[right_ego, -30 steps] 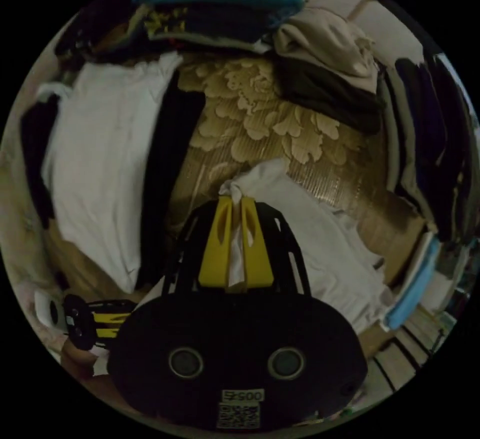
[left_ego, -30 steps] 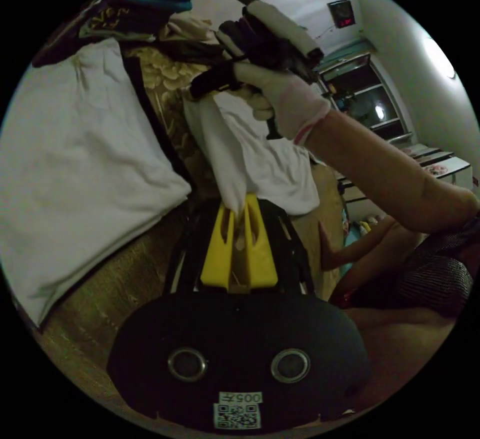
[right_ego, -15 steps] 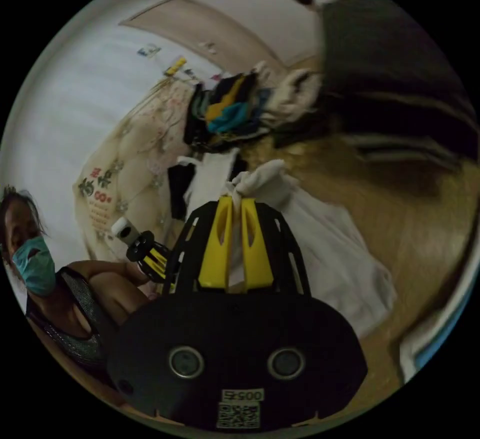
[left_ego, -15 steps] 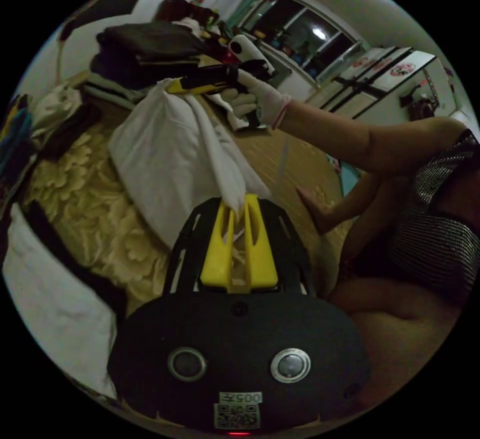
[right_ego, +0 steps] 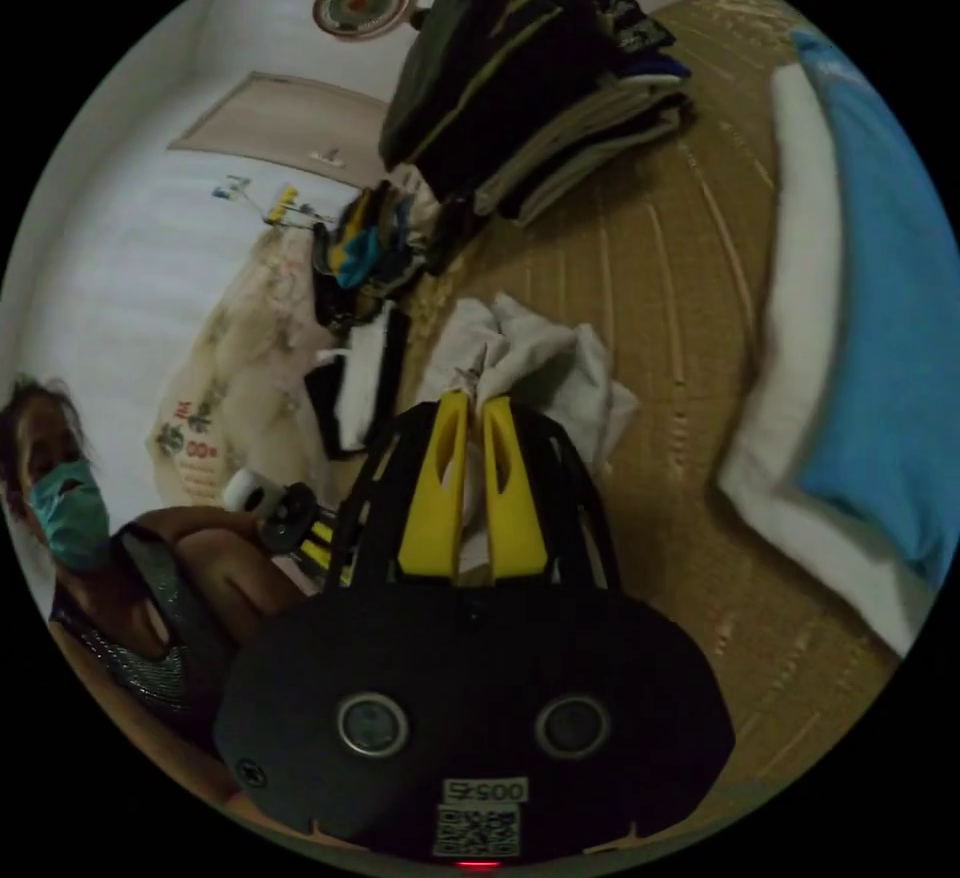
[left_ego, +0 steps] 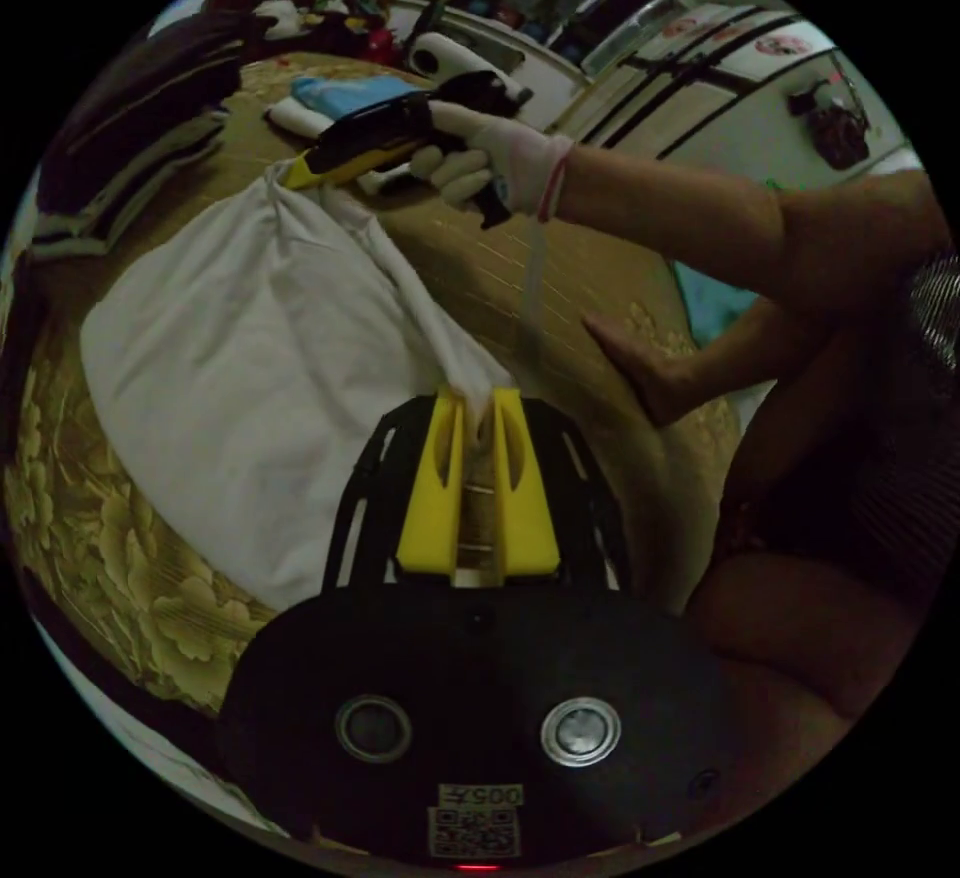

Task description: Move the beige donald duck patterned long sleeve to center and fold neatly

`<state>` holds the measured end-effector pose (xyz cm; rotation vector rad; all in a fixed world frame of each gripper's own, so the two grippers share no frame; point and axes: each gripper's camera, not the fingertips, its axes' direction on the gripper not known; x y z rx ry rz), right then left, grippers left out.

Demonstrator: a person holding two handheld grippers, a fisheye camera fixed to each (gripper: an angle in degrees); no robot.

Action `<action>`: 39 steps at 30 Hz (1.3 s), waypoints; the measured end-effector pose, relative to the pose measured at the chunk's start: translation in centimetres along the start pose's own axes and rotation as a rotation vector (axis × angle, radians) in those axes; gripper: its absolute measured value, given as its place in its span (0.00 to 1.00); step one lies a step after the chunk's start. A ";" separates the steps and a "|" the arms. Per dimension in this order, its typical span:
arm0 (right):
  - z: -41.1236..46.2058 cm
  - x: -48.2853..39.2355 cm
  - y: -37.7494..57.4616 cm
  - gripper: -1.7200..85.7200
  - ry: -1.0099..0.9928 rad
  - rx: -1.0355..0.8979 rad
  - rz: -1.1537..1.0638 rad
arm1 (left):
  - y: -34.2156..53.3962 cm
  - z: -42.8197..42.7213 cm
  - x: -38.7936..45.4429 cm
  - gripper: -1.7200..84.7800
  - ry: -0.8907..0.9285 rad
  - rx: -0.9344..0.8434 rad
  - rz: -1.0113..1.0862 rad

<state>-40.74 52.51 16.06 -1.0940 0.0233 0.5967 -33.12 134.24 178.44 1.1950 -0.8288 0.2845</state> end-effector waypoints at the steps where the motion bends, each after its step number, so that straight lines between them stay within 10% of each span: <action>1: -0.1 1.8 0.3 0.01 0.054 -0.038 0.027 | -0.6 1.7 0.4 0.09 -0.011 -0.046 0.033; 16: -7.2 8.7 5.3 0.01 0.084 0.000 -0.167 | -7.1 4.6 -0.1 0.07 -0.158 0.097 0.105; 20: -5.2 10.6 7.0 0.01 0.138 -0.171 -0.200 | -10.9 8.9 -5.2 0.07 0.168 0.007 -0.016; 30: -14.2 19.5 11.5 0.01 0.163 0.028 0.024 | -15.4 7.6 -9.1 0.04 0.277 0.144 0.073; 35: -17.9 23.5 14.2 0.08 0.082 -0.002 0.097 | -12.7 2.0 -15.0 0.12 -0.097 0.194 -0.171; 39: -18.6 27.1 15.9 0.15 -0.018 -0.121 0.125 | -11.6 2.7 -20.1 0.18 0.011 0.119 -0.337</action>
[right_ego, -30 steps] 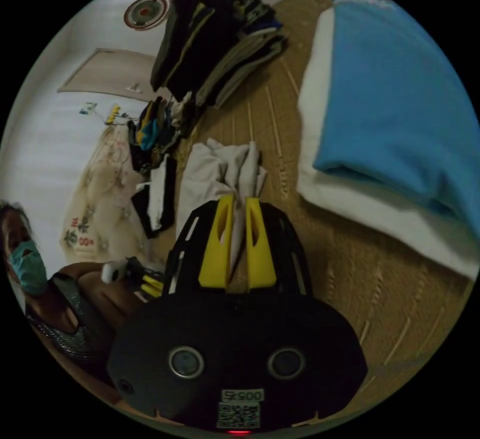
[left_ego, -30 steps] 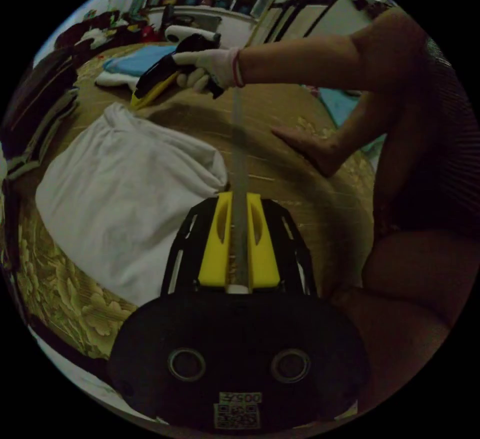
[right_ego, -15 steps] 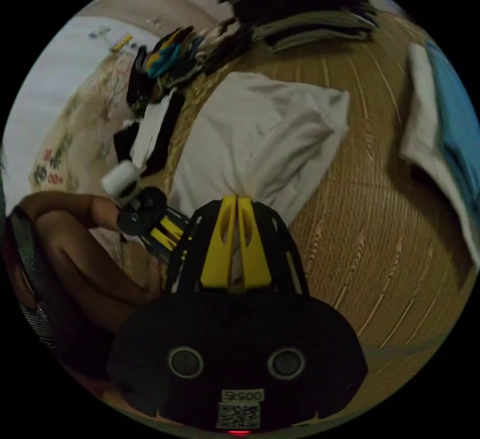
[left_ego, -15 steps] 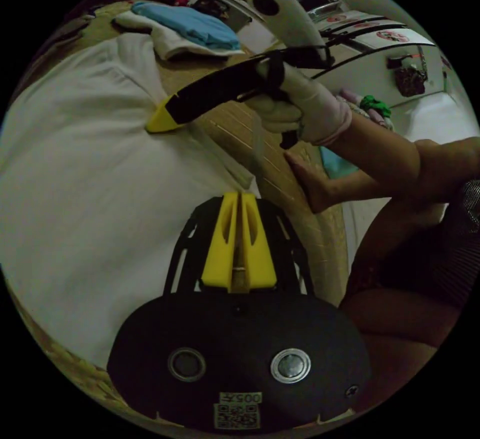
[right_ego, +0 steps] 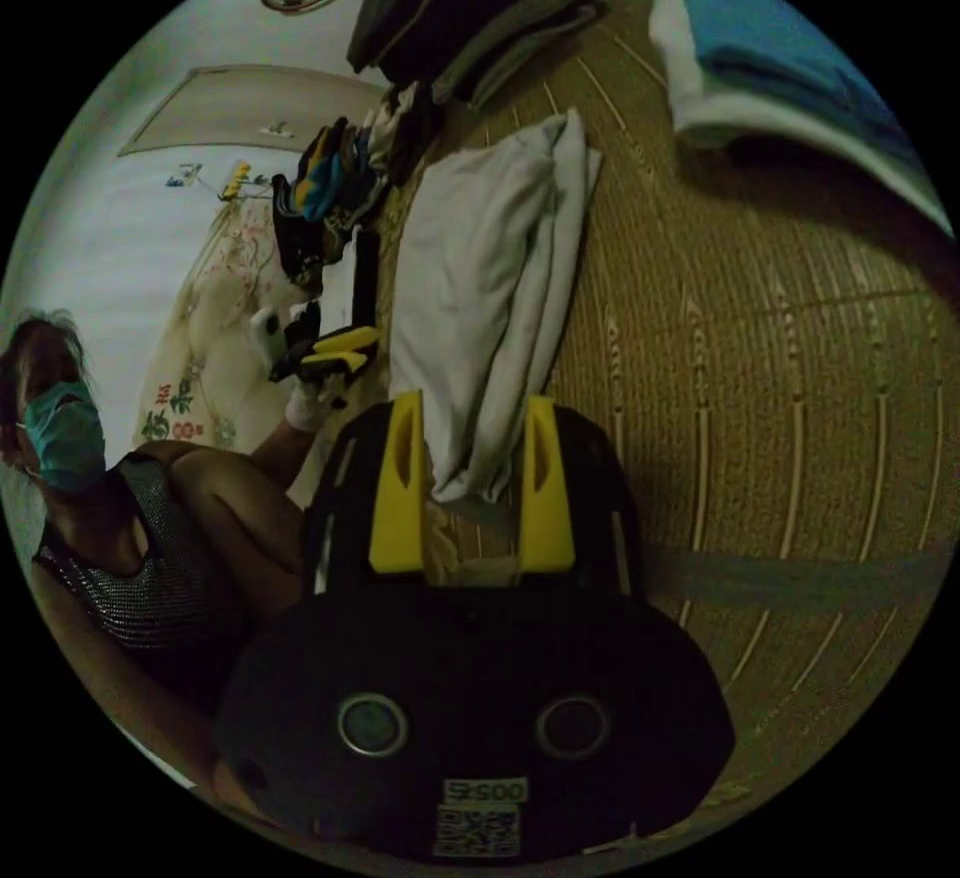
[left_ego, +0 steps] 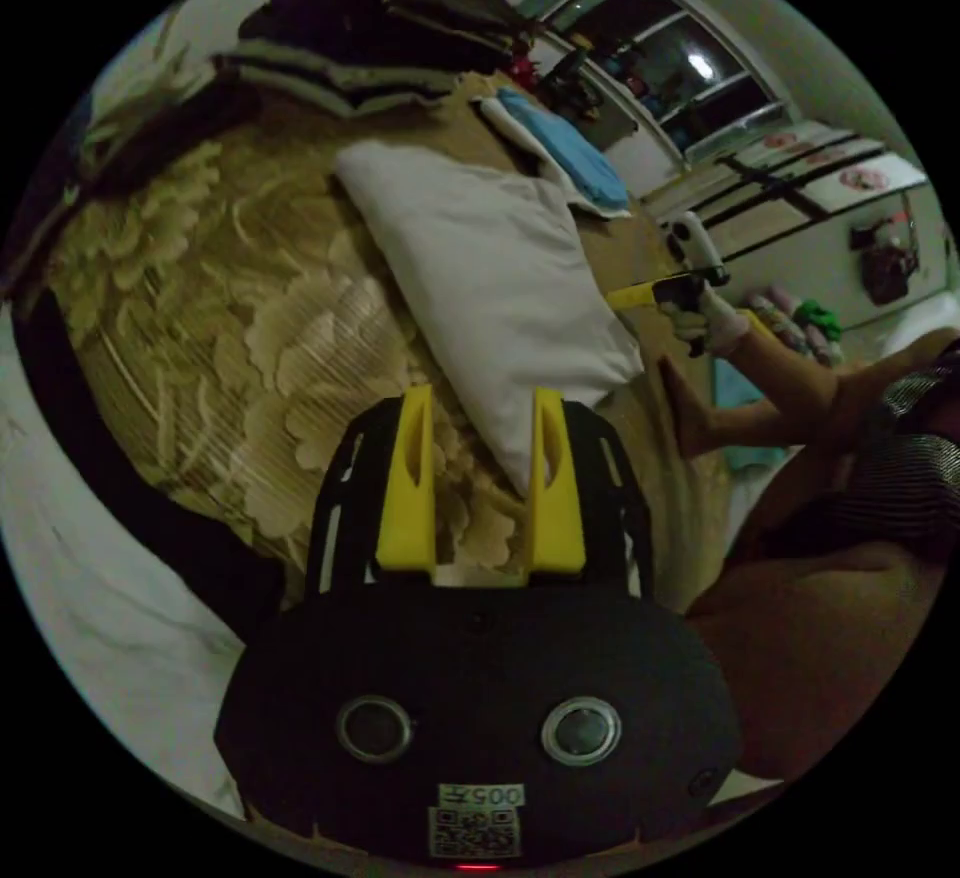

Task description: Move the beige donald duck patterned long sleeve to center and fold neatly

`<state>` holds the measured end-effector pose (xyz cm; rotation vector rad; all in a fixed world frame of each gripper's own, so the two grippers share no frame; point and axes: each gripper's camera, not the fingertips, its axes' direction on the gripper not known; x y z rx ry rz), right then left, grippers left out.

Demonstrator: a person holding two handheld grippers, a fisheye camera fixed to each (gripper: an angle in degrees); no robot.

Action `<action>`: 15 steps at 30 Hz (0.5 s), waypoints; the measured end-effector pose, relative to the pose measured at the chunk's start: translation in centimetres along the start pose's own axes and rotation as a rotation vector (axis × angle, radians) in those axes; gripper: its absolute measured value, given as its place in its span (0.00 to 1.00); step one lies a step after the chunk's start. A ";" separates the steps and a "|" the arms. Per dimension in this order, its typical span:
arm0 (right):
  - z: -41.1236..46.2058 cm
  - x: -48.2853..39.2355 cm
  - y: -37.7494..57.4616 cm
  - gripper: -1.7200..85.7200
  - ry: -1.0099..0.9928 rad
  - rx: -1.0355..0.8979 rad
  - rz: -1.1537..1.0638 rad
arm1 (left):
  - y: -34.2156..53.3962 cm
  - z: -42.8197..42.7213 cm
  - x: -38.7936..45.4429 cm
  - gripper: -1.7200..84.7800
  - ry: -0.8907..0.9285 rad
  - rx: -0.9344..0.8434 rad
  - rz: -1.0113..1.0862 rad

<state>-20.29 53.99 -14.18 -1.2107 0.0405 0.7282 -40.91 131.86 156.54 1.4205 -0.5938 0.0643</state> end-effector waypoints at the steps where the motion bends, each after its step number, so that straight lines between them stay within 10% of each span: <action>1: -0.1 0.9 0.3 0.16 -0.016 -0.027 0.002 | -0.4 0.8 -1.1 0.20 0.089 -0.023 -0.026; 15: -5.6 7.6 1.5 0.05 -0.207 -0.230 -0.016 | -12.1 8.3 -4.2 0.09 0.523 -0.126 -0.084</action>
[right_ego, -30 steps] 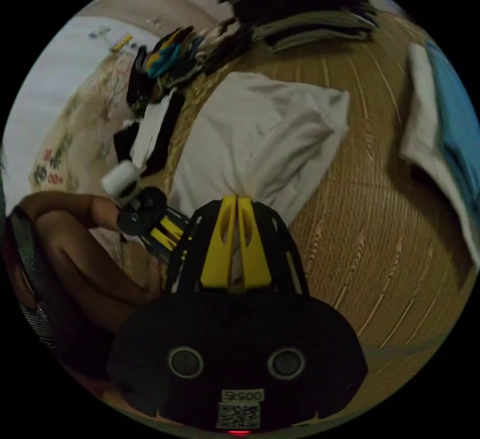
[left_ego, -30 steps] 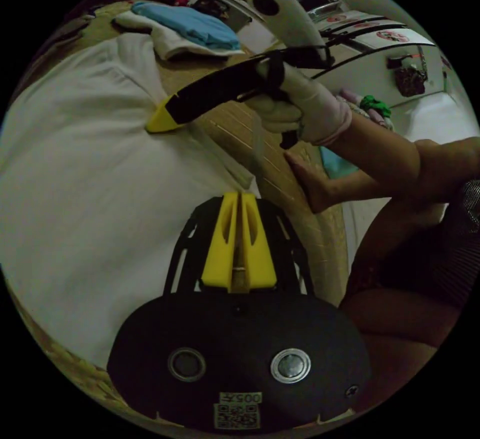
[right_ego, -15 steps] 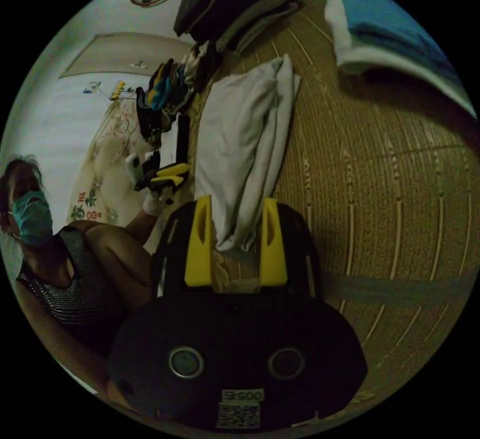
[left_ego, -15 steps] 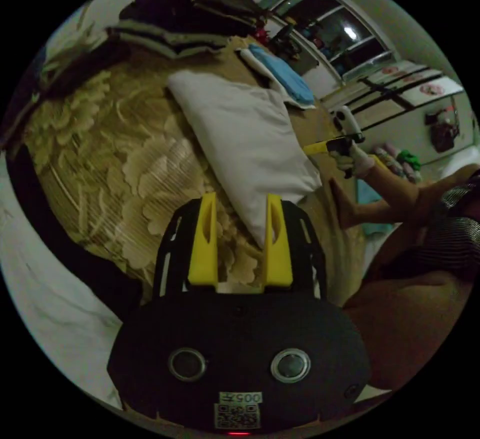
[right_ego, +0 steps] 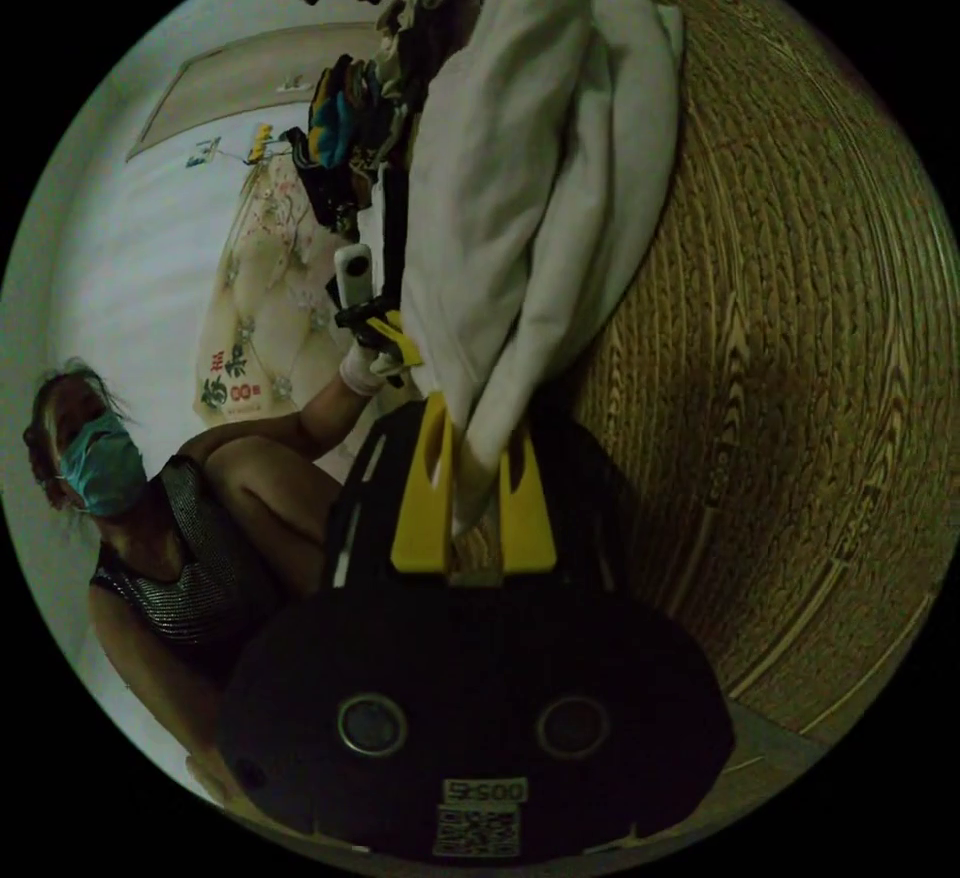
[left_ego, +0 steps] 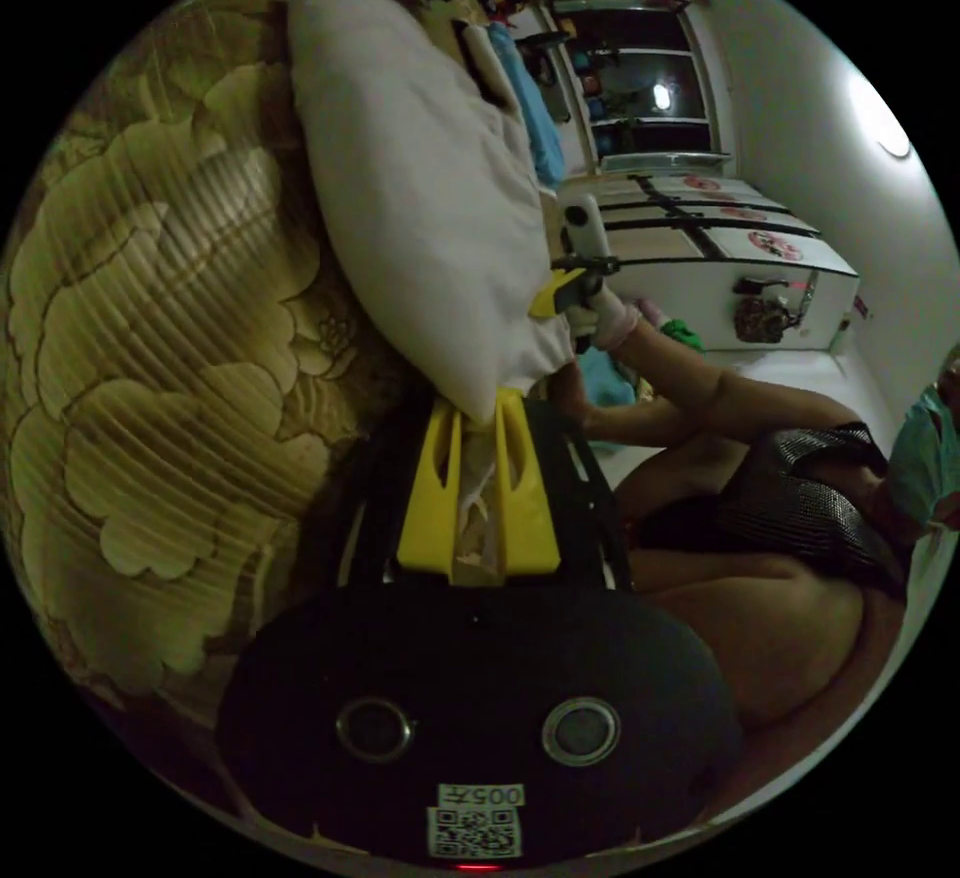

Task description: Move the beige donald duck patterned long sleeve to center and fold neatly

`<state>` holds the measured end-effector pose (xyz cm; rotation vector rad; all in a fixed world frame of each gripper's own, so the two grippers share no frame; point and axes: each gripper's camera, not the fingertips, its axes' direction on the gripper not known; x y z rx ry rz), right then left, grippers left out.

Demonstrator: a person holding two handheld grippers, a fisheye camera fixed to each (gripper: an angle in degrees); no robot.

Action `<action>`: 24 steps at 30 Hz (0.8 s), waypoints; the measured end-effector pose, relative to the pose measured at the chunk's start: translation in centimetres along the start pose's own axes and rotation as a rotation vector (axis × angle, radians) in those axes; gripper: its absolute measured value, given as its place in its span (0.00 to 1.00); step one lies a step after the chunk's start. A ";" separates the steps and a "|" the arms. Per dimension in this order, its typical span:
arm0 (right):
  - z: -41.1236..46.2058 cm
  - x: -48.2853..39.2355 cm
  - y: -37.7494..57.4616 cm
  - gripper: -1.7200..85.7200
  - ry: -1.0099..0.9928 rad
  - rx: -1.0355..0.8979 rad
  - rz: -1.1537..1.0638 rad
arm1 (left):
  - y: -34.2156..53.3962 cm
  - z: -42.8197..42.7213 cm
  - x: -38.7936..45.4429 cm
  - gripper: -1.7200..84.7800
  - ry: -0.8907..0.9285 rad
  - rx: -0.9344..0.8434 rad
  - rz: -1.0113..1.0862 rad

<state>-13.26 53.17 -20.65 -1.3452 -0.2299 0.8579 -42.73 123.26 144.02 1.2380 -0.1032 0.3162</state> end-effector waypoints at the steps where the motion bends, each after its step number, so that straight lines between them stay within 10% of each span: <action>1: -1.2 -0.5 0.5 0.05 0.009 -0.021 -0.015 | -0.7 -0.4 1.0 0.08 0.015 0.026 0.032; 11: -12.1 -7.1 7.2 0.04 0.000 -0.120 -0.033 | -9.1 -1.3 12.0 0.08 0.099 0.072 0.147; 24: -35.2 -10.7 16.8 0.03 0.052 0.367 -0.286 | -33.6 0.7 25.9 0.07 -0.217 0.025 0.298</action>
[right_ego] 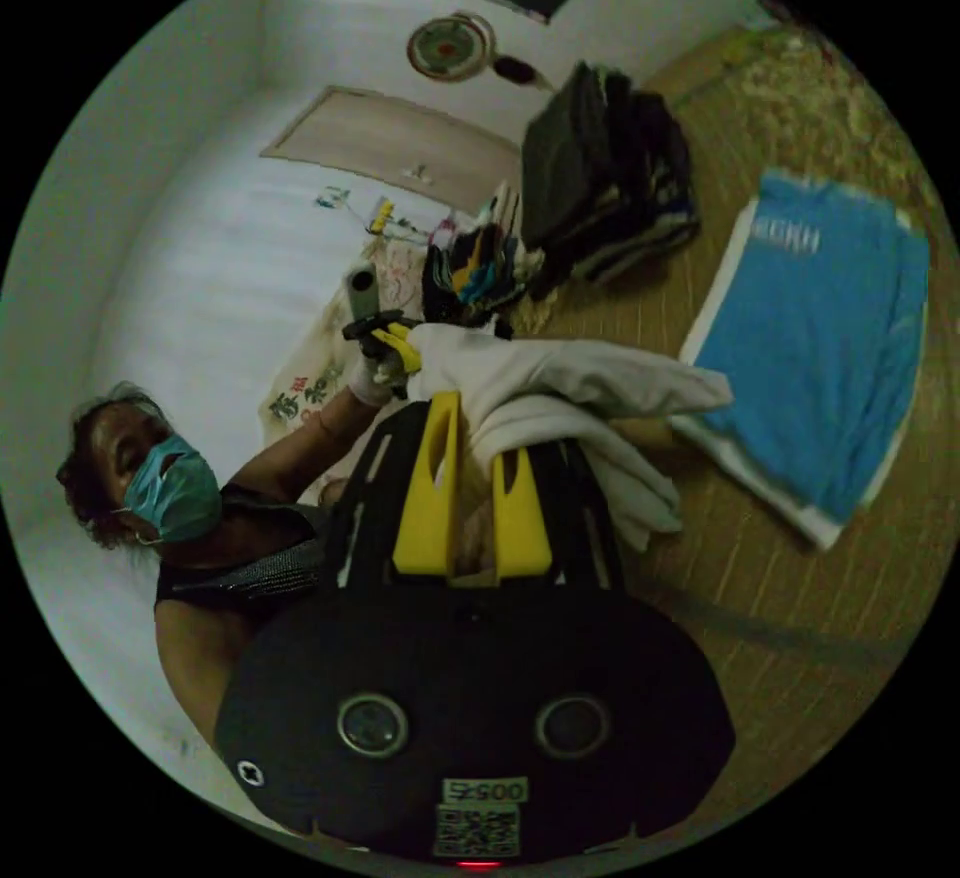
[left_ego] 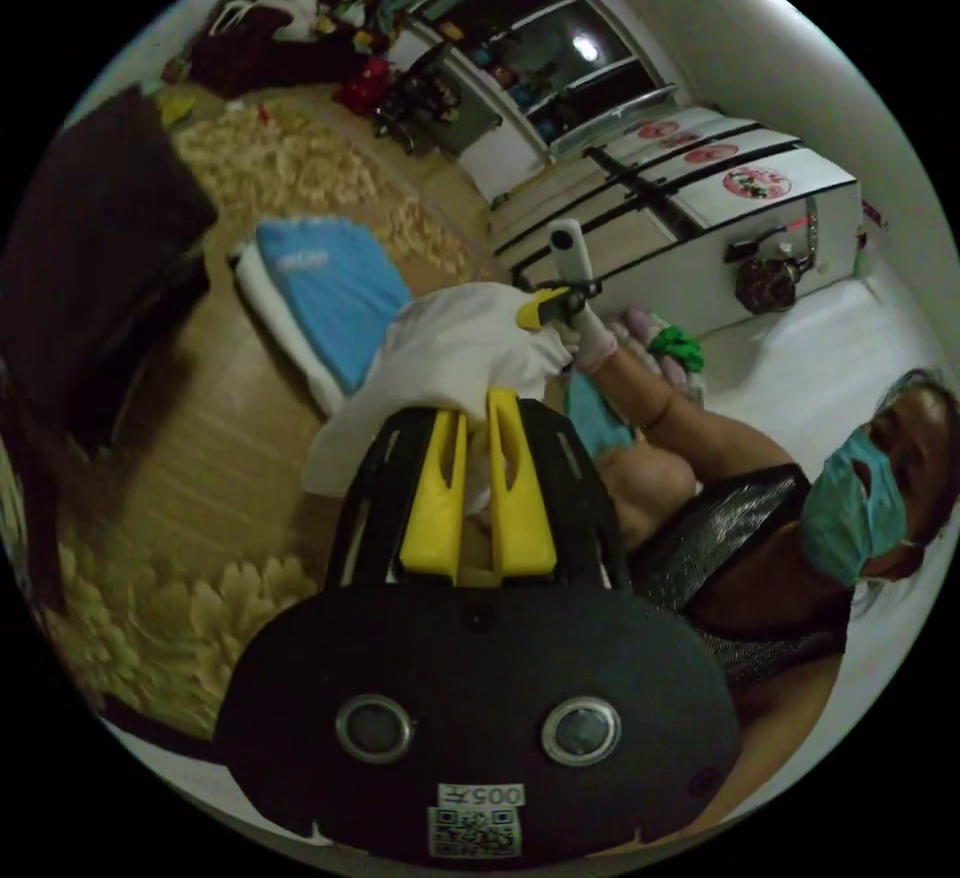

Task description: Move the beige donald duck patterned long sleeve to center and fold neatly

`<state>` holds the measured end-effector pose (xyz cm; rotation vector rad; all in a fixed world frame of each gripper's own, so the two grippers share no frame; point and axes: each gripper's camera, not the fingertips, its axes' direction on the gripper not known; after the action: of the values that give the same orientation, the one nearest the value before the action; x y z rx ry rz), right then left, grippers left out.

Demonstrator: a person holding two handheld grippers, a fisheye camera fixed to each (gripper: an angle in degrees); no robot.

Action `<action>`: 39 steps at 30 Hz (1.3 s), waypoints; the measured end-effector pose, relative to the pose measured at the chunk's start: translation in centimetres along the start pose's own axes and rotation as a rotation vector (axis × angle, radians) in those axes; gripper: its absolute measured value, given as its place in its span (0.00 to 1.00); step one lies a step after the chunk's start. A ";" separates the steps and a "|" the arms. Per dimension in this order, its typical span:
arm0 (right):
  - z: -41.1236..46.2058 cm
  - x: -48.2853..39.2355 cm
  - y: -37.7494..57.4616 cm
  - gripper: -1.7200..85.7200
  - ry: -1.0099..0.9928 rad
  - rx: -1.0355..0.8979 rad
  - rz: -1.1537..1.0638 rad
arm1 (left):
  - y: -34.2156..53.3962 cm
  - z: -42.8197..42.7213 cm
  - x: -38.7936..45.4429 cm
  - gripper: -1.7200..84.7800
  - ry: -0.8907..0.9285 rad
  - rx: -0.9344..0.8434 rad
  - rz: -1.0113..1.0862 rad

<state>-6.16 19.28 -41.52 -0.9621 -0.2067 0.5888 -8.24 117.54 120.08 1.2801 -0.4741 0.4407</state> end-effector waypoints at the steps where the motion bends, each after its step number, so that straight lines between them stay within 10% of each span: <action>1: -2.5 -0.7 -0.7 0.03 0.033 0.045 -0.046 | -2.7 -0.4 0.3 0.07 0.011 0.051 0.019; 7: -10.7 -2.0 -2.1 0.04 0.169 0.194 -0.148 | -10.9 0.6 0.0 0.08 0.041 0.276 0.000; 19: -7.1 10.2 7.5 0.07 0.081 0.166 0.360 | -7.2 16.0 -13.0 0.07 0.076 0.125 -0.554; 32: -6.5 -5.3 6.7 0.01 0.699 0.320 0.101 | -2.7 11.6 3.5 0.01 -0.496 0.393 -0.164; 39: 4.5 -10.3 1.1 0.01 0.611 0.100 -0.046 | -5.6 13.2 5.3 0.01 -0.590 0.242 -0.104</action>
<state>-16.98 17.21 -38.94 -0.9950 0.3423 0.2395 -1.96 103.66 121.47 1.6643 -0.8617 0.0207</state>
